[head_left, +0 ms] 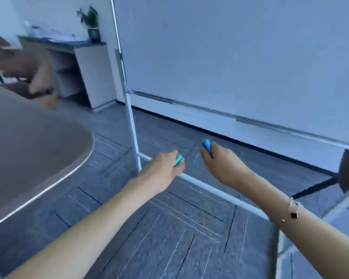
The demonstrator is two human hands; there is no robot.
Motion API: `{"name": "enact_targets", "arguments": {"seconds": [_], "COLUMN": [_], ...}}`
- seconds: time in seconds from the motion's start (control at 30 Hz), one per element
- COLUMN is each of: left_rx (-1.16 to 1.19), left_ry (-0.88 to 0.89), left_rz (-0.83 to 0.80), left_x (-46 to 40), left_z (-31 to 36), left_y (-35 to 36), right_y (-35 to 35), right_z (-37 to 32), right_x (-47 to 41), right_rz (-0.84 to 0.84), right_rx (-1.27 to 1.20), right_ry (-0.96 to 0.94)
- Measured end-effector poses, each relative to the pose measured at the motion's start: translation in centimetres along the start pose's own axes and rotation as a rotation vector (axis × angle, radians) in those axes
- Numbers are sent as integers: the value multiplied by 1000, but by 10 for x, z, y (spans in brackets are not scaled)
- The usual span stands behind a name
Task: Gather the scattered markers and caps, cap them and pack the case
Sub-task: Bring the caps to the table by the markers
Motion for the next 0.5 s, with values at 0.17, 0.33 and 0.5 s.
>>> {"name": "enact_targets", "arguments": {"seconds": [0.17,0.33,0.5], "left_rx": [6,-23,-89], "left_ry": [90,138,-11], "left_rz": [56,77,112], "left_x": [86,166,229], "left_z": [10,-22,-107], "left_y": [-108,-204,-290], "right_y": [-58,-62,-31], "right_z": [-105,-226,-345], "right_x": [38,69,75], "right_rz": [57,82,67], "right_rx": [-40,-46,-72], "right_ry": [-176,-344,-511]}}
Point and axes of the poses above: each hand's wrist, its own x-axis away from the middle knuckle, its own y-axis out of the palm, z = x × y, the point moved 4 cm from there along -x, towards the middle knuckle, and after that the axes turned 5 degrees about x, right-handed, at the moved point
